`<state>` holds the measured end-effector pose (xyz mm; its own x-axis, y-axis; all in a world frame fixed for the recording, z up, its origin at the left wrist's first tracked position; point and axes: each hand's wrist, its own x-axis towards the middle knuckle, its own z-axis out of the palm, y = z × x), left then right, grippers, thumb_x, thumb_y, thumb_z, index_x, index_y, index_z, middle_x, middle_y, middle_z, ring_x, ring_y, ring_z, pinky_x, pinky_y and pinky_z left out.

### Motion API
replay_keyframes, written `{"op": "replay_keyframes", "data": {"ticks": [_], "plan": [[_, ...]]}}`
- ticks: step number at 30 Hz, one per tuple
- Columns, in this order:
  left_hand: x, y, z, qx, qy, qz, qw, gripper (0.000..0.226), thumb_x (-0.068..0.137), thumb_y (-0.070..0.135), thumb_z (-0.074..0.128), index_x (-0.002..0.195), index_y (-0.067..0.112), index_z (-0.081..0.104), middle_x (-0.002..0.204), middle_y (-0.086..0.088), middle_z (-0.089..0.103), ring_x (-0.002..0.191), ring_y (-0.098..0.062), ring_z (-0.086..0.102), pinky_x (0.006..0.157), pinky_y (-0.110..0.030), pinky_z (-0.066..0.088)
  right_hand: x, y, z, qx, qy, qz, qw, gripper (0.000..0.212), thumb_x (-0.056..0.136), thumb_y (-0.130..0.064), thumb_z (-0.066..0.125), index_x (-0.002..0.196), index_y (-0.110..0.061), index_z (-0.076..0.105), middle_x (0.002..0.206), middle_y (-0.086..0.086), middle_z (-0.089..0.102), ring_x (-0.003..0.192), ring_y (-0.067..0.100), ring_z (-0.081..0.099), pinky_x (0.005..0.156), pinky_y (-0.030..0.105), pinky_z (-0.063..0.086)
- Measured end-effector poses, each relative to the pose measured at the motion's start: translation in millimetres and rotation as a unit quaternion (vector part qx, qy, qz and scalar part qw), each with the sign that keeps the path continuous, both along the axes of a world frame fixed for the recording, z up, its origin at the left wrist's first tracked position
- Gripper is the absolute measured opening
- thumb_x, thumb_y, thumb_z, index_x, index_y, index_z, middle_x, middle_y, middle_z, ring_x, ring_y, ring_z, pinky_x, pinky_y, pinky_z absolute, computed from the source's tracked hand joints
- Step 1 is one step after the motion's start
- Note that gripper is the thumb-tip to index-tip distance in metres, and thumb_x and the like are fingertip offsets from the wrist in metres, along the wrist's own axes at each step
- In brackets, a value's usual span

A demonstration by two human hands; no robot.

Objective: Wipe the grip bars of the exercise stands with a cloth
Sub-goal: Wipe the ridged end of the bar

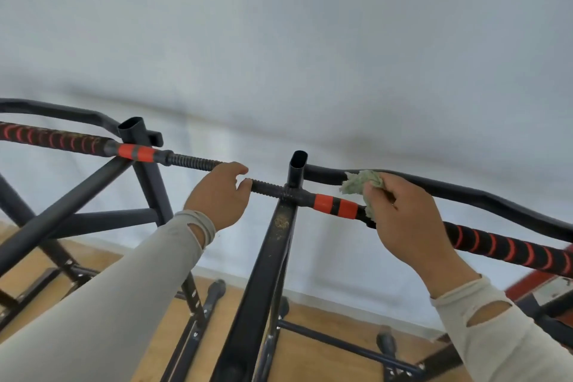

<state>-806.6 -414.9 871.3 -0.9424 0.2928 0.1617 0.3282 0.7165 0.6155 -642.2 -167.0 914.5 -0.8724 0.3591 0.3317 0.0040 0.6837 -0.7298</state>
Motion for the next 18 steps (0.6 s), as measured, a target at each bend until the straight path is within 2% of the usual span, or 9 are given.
{"op": "replay_keyframes", "data": {"ticks": [3,5,7,10,13,18], "plan": [[-4.9,7.0,-2.7,0.071,-0.070,0.069,0.993,0.030,0.102,0.038,0.048,0.115,0.017,0.065,0.118,-0.001,0.068,0.104,-0.022,0.064,0.087,-0.033,0.049,-3.6,10.6,0.8,0.011,-0.014,0.016,1.000,0.027,0.105,-0.023,0.051,0.102,-0.033,0.075,0.071,-0.033,0.063,0.061,0.004,0.057,0.057,0.012,0.041],[-8.6,11.2,-2.4,0.177,-0.146,0.111,0.967,0.030,0.101,0.038,0.050,0.102,0.014,0.067,0.106,-0.005,0.073,0.094,-0.021,0.071,0.083,-0.039,0.058,-8.3,16.6,-1.0,0.016,-0.027,0.034,0.999,0.026,0.105,-0.030,0.049,0.104,-0.030,0.075,0.085,-0.018,0.072,0.069,0.009,0.063,0.065,0.024,0.051],[-8.3,15.8,-1.1,0.267,-0.211,0.121,0.932,0.027,0.100,0.039,0.054,0.100,0.016,0.068,0.106,-0.004,0.074,0.091,-0.017,0.074,0.084,-0.039,0.062,-14.5,21.6,-2.6,0.026,-0.044,0.049,0.997,0.029,0.104,-0.035,0.046,0.106,-0.026,0.073,0.095,-0.007,0.074,0.079,0.013,0.066,0.072,0.031,0.056],[-10.5,21.8,-2.1,0.272,-0.213,0.126,0.930,0.029,0.099,0.041,0.057,0.101,0.015,0.069,0.105,-0.004,0.074,0.090,-0.018,0.076,0.084,-0.040,0.063,-24.3,26.7,-1.1,0.032,-0.058,0.077,0.995,0.031,0.105,-0.039,0.044,0.110,-0.028,0.073,0.088,-0.006,0.072,0.068,0.012,0.061,0.065,0.025,0.051],[-11.2,27.3,-3.5,0.263,-0.208,0.146,0.931,0.032,0.099,0.041,0.058,0.100,0.012,0.073,0.098,-0.004,0.076,0.084,-0.018,0.076,0.082,-0.039,0.064,-33.2,28.6,0.0,0.017,-0.049,0.098,0.994,0.028,0.106,-0.037,0.045,0.105,-0.033,0.073,0.066,-0.006,0.059,0.053,0.011,0.047,0.057,0.029,0.046],[-12.8,25.4,-6.5,0.277,-0.229,0.138,0.923,0.033,0.099,0.041,0.059,0.099,0.011,0.073,0.086,-0.005,0.073,0.076,-0.018,0.069,0.080,-0.040,0.064,-51.3,17.3,1.7,0.024,-0.049,0.101,0.993,0.024,0.106,-0.036,0.047,0.104,-0.031,0.070,0.069,-0.008,0.059,0.060,0.013,0.053,0.061,0.025,0.045]]}}
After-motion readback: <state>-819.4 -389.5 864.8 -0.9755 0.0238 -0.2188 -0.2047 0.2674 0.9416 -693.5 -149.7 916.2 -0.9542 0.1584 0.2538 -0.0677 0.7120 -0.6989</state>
